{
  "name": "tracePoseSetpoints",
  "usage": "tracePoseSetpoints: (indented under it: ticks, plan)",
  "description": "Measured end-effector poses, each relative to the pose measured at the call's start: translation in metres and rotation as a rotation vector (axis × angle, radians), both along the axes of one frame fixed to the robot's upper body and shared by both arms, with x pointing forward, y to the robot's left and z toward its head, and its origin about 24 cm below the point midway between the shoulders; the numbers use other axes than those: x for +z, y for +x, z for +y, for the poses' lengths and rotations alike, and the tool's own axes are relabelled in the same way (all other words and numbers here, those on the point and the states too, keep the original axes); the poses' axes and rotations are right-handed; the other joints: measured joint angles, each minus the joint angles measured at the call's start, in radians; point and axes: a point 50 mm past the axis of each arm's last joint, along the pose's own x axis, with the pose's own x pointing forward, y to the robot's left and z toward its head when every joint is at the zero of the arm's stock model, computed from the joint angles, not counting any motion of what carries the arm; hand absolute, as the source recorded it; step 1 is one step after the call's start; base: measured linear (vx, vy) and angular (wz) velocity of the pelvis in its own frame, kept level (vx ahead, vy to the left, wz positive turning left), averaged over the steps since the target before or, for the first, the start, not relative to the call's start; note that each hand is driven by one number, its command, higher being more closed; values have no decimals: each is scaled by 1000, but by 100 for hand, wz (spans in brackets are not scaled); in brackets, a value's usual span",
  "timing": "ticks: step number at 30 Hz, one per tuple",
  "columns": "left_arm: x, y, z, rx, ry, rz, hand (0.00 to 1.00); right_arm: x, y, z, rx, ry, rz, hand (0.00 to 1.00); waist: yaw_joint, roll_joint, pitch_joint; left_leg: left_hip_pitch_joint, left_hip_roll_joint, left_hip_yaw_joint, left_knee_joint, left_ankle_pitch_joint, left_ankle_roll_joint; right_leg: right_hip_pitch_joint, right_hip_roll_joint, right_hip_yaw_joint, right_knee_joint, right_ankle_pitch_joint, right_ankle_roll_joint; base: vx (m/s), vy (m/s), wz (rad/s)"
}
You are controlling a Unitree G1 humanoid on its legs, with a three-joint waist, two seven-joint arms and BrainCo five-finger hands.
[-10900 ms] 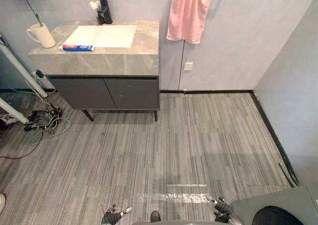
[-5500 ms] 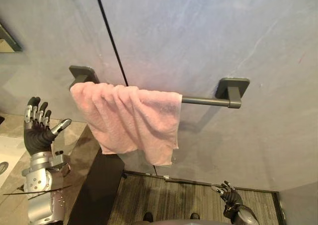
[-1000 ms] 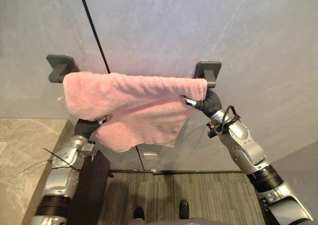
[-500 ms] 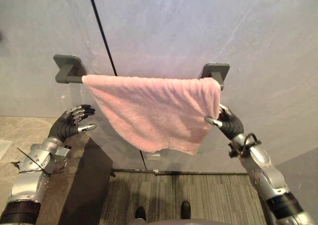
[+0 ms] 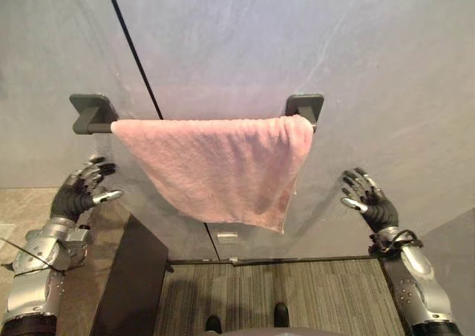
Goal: Organize washtable
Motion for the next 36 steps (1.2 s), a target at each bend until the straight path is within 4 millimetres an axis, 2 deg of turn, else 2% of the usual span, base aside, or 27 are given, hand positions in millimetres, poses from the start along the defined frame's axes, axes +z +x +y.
tracePoseSetpoints:
  ticks: [1, 3, 6, 8, 11, 14, 15, 16, 18, 19, 20, 21, 22, 24, 26, 31, 36]
  plan:
    - [7, -4, 5, 91, -20, -73, 0, 8, -4, -17, -116, -9, -30, 0, 0, 5, -11, 0, 0, 0, -1, 0, 0, 1, 0, -1, 0, -2, 2, 0, 0, 0]
    - [19, -13, 10, 197, -33, -171, 0, 25, -7, -35, -244, -24, -97, 0, 0, 14, -27, 1, 0, 0, -1, 1, 1, 2, -1, -3, 0, -4, 3, 0, 0, 0]
    - [55, -23, 6, 339, 0, -397, 0, 74, -8, -48, -403, -77, -312, 0, -1, 30, -41, 10, 0, -1, 1, 3, 5, 11, 0, -6, 0, -5, 2, 0, 0, 0]
    - [85, -26, -7, 380, 62, -567, 0, 112, -5, -41, -439, -100, -503, 0, -3, 37, -51, 21, 0, -1, 1, 3, 4, 22, 3, -9, 0, -8, 2, 0, 0, 0]
    - [124, -34, -26, 385, 121, -798, 0, 149, -2, -22, -390, -103, -708, 0, -3, 38, -55, 24, 0, -4, 2, 0, -1, 27, 4, -14, 0, -10, 0, 0, 0, 0]
    - [139, -31, -41, 313, 138, -880, 0, 165, 8, 6, -248, -104, -781, 0, -3, 42, -58, 34, 1, -5, 1, 0, -1, 38, 4, -19, 0, -12, -3, -7, 0, 1]
    - [141, -23, -55, 194, 118, -884, 0, 172, 15, 31, -93, -99, -813, 0, -1, 44, -62, 33, 1, -6, 0, 0, -1, 38, 3, -20, 0, -12, -3, 0, 0, 0]
    - [142, -18, -63, 125, 112, -874, 0, 174, 18, 44, -10, -98, -824, 0, -1, 45, -62, 33, 1, -7, 0, 0, -1, 38, 3, -21, 0, -12, -3, -22, -1, 3]
    - [136, 2, -102, -212, 83, -779, 0, 171, 26, 92, 303, -86, -811, 0, 0, 45, -62, 33, 1, -12, -1, 0, 0, 41, 1, -26, 0, -12, -3, -17, -1, 6]
    - [132, 6, -115, -317, 74, -738, 0, 168, 27, 106, 395, -85, -794, 0, -1, 45, -62, 33, 1, -15, -1, 0, 0, 42, 0, -27, 0, -13, -2, -2, 1, 10]
    - [120, 9, -138, -527, 38, -647, 0, 159, 27, 127, 553, -75, -751, 0, -1, 45, -62, 32, 0, -18, -1, 0, 0, 43, -3, -31, 0, -13, 1, 4, 2, 7]
    - [118, 9, -141, -554, 31, -634, 0, 158, 27, 129, 573, -71, -744, 0, -1, 45, -62, 32, 0, -19, -1, 0, 0, 44, -3, -31, 0, -13, 2, 22, 8, 8]
    - [104, 8, -154, -683, -6, -545, 0, 149, 26, 142, 681, -58, -700, 0, -2, 46, -61, 31, -2, -21, -1, 0, 0, 45, -5, -34, 1, -13, 7, 24, 9, 6]
    - [83, 6, -166, -827, -61, -412, 0, 139, 23, 154, 819, -63, -637, 0, -2, 44, -60, 31, -3, -23, 0, 0, 1, 45, -7, -37, 1, -14, 9, 32, 8, 5]
    - [58, 0, -177, -988, -141, -255, 0, 120, 17, 164, 994, -90, -516, 0, -2, 35, -51, 34, -7, -27, 0, 3, 5, 52, -7, -44, 4, -18, 10, 33, 4, 6]
    - [37, -3, -176, -1054, -220, -134, 0, 111, 13, 166, 1082, -80, -455, 0, -1, 31, -44, 34, -9, -30, -2, 3, 6, 53, -7, -46, 5, -20, 9, 3, 1, 1]
    - [26, -5, -182, -1099, -241, -80, 0, 108, 11, 167, 1097, -61, -440, 0, -1, 30, -36, 34, -9, -29, -2, 3, 5, 53, -7, -46, 4, -22, 12, 0, 0, 0]
